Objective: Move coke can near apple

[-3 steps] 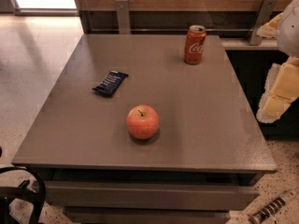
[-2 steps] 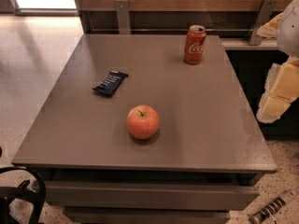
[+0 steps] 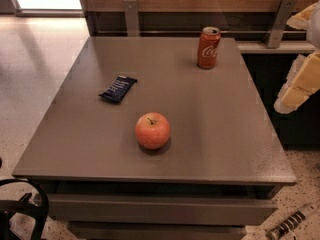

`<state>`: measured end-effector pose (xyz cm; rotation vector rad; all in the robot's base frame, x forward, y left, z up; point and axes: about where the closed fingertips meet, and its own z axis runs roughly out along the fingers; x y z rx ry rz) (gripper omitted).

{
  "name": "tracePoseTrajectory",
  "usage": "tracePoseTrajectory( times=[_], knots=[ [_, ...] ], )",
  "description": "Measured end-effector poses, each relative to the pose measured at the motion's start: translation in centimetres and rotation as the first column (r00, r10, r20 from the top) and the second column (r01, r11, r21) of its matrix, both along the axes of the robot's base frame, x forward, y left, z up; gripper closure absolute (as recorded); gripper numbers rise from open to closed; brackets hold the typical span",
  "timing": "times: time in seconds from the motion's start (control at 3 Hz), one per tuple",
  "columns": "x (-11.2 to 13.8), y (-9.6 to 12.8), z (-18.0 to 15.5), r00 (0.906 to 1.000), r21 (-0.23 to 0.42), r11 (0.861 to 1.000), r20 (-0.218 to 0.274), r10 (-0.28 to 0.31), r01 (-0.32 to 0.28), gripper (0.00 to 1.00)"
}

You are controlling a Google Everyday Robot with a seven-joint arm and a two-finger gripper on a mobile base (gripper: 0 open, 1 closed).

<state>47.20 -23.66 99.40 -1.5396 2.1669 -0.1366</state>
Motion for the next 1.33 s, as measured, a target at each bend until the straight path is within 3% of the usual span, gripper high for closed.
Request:
tracePoseTrajectory(
  times=[0.33, 0.67, 1.0, 1.33],
  knots=[
    [4.0, -2.2, 0.1, 0.9923, 0.13, 0.99, 0.099, -0.075, 0.062, 0.0],
    [9.8, -3.9, 0.2, 0.9679, 0.35, 0.931, 0.183, -0.173, 0.1, 0.0],
    [12.9, -4.2, 0.2, 0.9579, 0.457, 0.882, 0.183, -0.221, 0.117, 0.0],
    [16.6, -4.0, -0.1, 0.9355, 0.596, 0.795, 0.205, -0.288, 0.114, 0.0]
  ],
)
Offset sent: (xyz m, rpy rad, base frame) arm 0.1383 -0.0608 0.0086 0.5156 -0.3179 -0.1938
